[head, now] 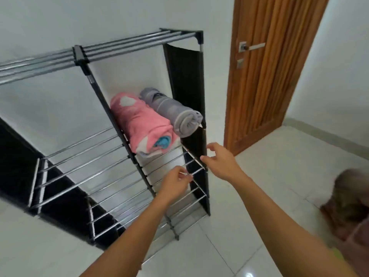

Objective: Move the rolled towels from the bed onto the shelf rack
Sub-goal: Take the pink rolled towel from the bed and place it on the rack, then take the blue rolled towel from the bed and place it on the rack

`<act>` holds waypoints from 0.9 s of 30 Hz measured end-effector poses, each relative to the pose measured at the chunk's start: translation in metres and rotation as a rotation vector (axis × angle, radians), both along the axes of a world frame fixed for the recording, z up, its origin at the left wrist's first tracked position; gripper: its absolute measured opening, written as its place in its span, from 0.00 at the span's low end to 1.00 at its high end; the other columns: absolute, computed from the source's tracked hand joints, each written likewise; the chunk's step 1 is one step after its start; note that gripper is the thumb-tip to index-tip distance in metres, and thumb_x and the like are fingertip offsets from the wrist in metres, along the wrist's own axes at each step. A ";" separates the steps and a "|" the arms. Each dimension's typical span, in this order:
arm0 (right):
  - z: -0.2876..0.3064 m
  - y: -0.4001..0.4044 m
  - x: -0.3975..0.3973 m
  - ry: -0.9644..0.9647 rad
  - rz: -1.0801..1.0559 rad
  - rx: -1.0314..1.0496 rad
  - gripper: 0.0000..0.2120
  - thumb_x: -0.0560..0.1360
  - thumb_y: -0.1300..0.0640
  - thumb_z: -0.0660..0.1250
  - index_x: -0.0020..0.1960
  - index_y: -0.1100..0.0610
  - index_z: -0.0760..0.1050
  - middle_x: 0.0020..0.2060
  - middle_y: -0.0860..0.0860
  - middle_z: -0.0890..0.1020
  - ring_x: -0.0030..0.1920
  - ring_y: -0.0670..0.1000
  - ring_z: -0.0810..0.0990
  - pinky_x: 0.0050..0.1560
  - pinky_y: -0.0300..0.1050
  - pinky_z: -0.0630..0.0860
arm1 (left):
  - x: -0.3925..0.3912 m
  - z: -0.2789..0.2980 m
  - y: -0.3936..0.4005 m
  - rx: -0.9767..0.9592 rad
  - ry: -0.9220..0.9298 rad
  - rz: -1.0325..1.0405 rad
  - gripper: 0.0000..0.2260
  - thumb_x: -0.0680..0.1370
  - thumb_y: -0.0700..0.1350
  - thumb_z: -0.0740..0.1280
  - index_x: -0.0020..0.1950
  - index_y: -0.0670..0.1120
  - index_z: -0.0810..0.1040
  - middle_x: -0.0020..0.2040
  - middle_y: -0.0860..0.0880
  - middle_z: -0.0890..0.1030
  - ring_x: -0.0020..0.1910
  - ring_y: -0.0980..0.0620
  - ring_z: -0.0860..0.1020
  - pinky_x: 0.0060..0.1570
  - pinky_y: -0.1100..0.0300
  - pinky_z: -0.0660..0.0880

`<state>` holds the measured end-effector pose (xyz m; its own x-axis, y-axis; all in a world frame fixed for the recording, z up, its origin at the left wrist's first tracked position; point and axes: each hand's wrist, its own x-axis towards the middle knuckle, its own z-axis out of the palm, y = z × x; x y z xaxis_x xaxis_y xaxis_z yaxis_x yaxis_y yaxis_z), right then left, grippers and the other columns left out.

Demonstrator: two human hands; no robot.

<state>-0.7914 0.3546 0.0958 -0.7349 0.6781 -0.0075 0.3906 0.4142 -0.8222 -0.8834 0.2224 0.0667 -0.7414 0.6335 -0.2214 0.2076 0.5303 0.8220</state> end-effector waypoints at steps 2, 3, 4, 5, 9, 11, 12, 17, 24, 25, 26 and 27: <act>-0.028 -0.001 0.062 -0.069 -0.139 -0.054 0.21 0.75 0.52 0.67 0.66 0.58 0.70 0.63 0.56 0.77 0.59 0.56 0.78 0.55 0.40 0.68 | 0.022 -0.008 0.015 -0.058 -0.016 -0.212 0.08 0.78 0.45 0.67 0.53 0.43 0.76 0.44 0.48 0.79 0.37 0.51 0.79 0.34 0.64 0.75; -0.041 -0.005 0.097 -0.103 -0.223 -0.091 0.21 0.75 0.52 0.66 0.66 0.58 0.71 0.61 0.55 0.78 0.59 0.55 0.78 0.56 0.39 0.68 | 0.037 -0.012 0.023 -0.080 -0.019 -0.325 0.07 0.78 0.45 0.67 0.52 0.43 0.76 0.44 0.47 0.79 0.35 0.52 0.79 0.33 0.65 0.75; -0.052 -0.013 0.133 -0.121 -0.324 -0.128 0.20 0.76 0.52 0.66 0.65 0.57 0.72 0.59 0.54 0.79 0.58 0.55 0.78 0.57 0.39 0.69 | 0.053 -0.018 0.031 -0.099 -0.032 -0.439 0.05 0.78 0.45 0.67 0.50 0.45 0.77 0.44 0.46 0.79 0.34 0.53 0.79 0.34 0.63 0.74; -0.062 -0.024 0.170 -0.131 -0.437 -0.159 0.18 0.76 0.53 0.66 0.64 0.58 0.73 0.57 0.54 0.80 0.57 0.54 0.79 0.59 0.41 0.71 | 0.072 -0.022 0.039 -0.116 -0.054 -0.545 0.04 0.78 0.46 0.67 0.47 0.47 0.76 0.44 0.46 0.80 0.33 0.53 0.79 0.34 0.61 0.73; -0.088 -0.107 0.324 -0.144 -0.897 -0.235 0.17 0.75 0.56 0.66 0.62 0.59 0.75 0.54 0.55 0.82 0.55 0.56 0.81 0.58 0.46 0.74 | 0.179 -0.031 0.058 -0.148 -0.175 -0.896 0.05 0.78 0.44 0.66 0.42 0.48 0.75 0.42 0.46 0.80 0.35 0.51 0.78 0.36 0.61 0.71; -0.095 -0.168 0.395 -0.132 -1.116 -0.292 0.17 0.75 0.55 0.66 0.62 0.58 0.75 0.54 0.54 0.81 0.54 0.56 0.81 0.59 0.49 0.75 | 0.244 -0.032 0.054 -0.151 -0.213 -1.045 0.05 0.79 0.43 0.65 0.43 0.47 0.75 0.41 0.47 0.78 0.35 0.51 0.76 0.35 0.61 0.71; -0.096 -0.201 0.425 -0.117 -1.225 -0.328 0.16 0.74 0.54 0.66 0.61 0.56 0.76 0.52 0.53 0.82 0.52 0.55 0.82 0.58 0.49 0.76 | 0.278 -0.032 0.048 -0.158 -0.227 -1.127 0.06 0.79 0.43 0.64 0.43 0.47 0.75 0.40 0.47 0.78 0.35 0.52 0.75 0.35 0.61 0.70; -0.092 -0.352 0.527 -0.002 -1.677 -0.421 0.10 0.74 0.53 0.66 0.55 0.53 0.74 0.42 0.53 0.83 0.47 0.53 0.83 0.50 0.48 0.77 | 0.445 -0.035 -0.024 -0.263 -0.261 -1.565 0.06 0.80 0.44 0.64 0.42 0.49 0.74 0.40 0.49 0.78 0.32 0.54 0.75 0.33 0.62 0.70; -0.108 -0.494 0.624 0.161 -2.065 -0.478 0.12 0.74 0.55 0.67 0.57 0.55 0.76 0.38 0.52 0.83 0.40 0.52 0.82 0.42 0.46 0.75 | 0.635 -0.048 -0.132 -0.436 -0.295 -1.904 0.04 0.79 0.47 0.65 0.48 0.48 0.73 0.43 0.49 0.78 0.35 0.53 0.77 0.33 0.63 0.72; -0.110 -0.508 0.640 0.175 -2.101 -0.474 0.11 0.74 0.57 0.67 0.56 0.56 0.76 0.36 0.52 0.82 0.38 0.51 0.81 0.41 0.46 0.74 | 0.658 -0.052 -0.142 -0.470 -0.311 -1.902 0.04 0.79 0.48 0.65 0.49 0.48 0.73 0.44 0.49 0.78 0.36 0.53 0.77 0.33 0.62 0.73; -0.113 -0.521 0.657 0.184 -2.137 -0.481 0.10 0.74 0.58 0.67 0.56 0.57 0.76 0.34 0.51 0.81 0.36 0.51 0.80 0.40 0.45 0.74 | 0.681 -0.055 -0.150 -0.504 -0.334 -1.886 0.05 0.79 0.48 0.65 0.49 0.47 0.73 0.45 0.48 0.77 0.37 0.52 0.77 0.34 0.61 0.74; -0.114 -0.531 0.675 0.197 -2.162 -0.483 0.10 0.74 0.58 0.67 0.55 0.57 0.75 0.34 0.51 0.81 0.36 0.51 0.80 0.40 0.45 0.73 | 0.702 -0.058 -0.157 -0.533 -0.356 -1.862 0.06 0.79 0.48 0.65 0.50 0.46 0.73 0.46 0.48 0.77 0.38 0.51 0.77 0.36 0.59 0.75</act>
